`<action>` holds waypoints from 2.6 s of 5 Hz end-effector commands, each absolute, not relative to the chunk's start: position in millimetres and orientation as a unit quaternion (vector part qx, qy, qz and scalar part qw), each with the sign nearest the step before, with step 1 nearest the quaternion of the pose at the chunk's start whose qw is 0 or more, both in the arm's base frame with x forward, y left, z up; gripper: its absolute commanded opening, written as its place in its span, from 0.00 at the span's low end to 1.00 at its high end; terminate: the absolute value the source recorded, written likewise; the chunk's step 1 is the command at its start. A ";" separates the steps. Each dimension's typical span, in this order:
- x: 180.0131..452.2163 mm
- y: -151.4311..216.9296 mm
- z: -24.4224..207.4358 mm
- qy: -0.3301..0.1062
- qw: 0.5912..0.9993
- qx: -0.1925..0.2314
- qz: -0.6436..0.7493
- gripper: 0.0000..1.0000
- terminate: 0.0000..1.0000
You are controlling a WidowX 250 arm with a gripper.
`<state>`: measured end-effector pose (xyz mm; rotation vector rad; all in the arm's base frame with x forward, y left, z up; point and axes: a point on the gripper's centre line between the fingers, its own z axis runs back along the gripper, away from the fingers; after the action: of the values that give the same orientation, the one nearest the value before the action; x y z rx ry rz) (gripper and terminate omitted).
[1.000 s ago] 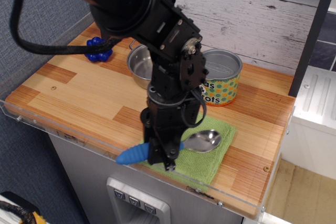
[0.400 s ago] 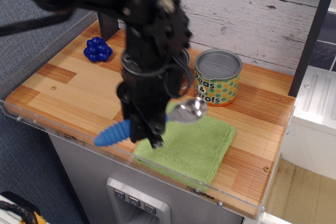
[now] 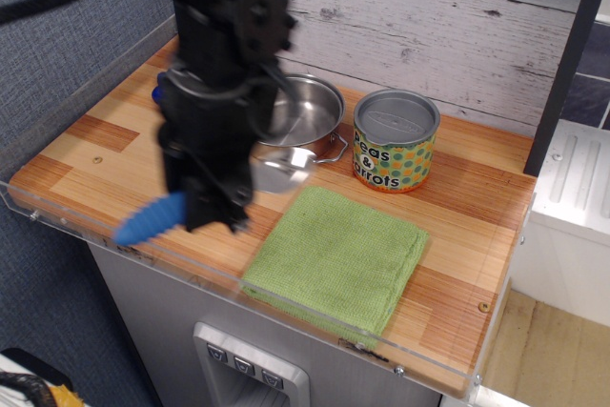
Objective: Put the spoon inside the pot.
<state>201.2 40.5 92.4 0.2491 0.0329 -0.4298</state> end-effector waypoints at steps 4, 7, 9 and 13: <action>294.6 83.4 79.5 0.035 0.996 0.050 -0.064 0.00 0.00; 331.5 71.4 61.8 0.040 0.995 0.055 -0.077 0.00 0.00; 333.0 71.3 52.1 0.055 0.994 0.057 -0.077 1.00 0.00; 320.1 76.3 82.8 0.014 0.997 0.031 -0.069 1.00 0.00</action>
<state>319.1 71.3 69.2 0.0501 0.0757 -0.1429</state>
